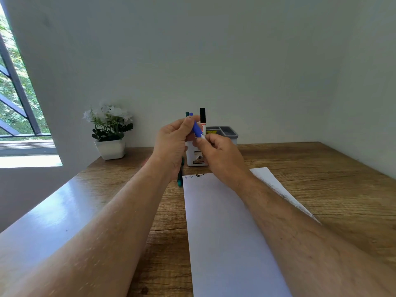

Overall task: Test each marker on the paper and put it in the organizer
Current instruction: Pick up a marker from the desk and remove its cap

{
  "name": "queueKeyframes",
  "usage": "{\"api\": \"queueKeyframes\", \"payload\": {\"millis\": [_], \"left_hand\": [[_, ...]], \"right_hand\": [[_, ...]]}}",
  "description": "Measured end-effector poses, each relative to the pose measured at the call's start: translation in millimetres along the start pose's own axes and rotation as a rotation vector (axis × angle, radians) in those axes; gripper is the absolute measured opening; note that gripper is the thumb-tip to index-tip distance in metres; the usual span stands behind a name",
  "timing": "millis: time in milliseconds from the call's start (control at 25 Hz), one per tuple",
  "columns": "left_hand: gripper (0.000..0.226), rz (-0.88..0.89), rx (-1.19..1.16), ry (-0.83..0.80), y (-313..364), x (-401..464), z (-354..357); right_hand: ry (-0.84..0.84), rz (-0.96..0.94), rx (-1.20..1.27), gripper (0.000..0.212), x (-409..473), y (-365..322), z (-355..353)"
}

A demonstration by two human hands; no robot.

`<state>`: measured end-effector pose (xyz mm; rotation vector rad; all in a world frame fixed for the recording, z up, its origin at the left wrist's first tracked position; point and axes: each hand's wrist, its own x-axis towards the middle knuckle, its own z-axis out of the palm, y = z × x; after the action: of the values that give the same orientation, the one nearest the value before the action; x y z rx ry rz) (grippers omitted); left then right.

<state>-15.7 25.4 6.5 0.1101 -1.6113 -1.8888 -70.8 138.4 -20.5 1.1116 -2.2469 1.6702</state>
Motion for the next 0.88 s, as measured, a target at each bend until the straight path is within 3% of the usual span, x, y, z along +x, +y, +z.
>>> {"api": "queueKeyframes", "payload": {"millis": [560,720,880], "left_hand": [[0.010,0.015,-0.025,0.104,-0.3,0.4,-2.6],[0.011,0.019,-0.119,0.146,5.9,2.3,-7.7],[0.011,-0.012,-0.296,0.074,10.3,0.4,-8.9]], "right_hand": [[0.130,-0.193,-0.335,0.045,6.9,1.1,-4.6],[0.211,-0.178,-0.278,0.041,6.3,0.9,-8.5],[0.272,-0.183,-0.089,0.032,3.3,1.1,-11.0]]}}
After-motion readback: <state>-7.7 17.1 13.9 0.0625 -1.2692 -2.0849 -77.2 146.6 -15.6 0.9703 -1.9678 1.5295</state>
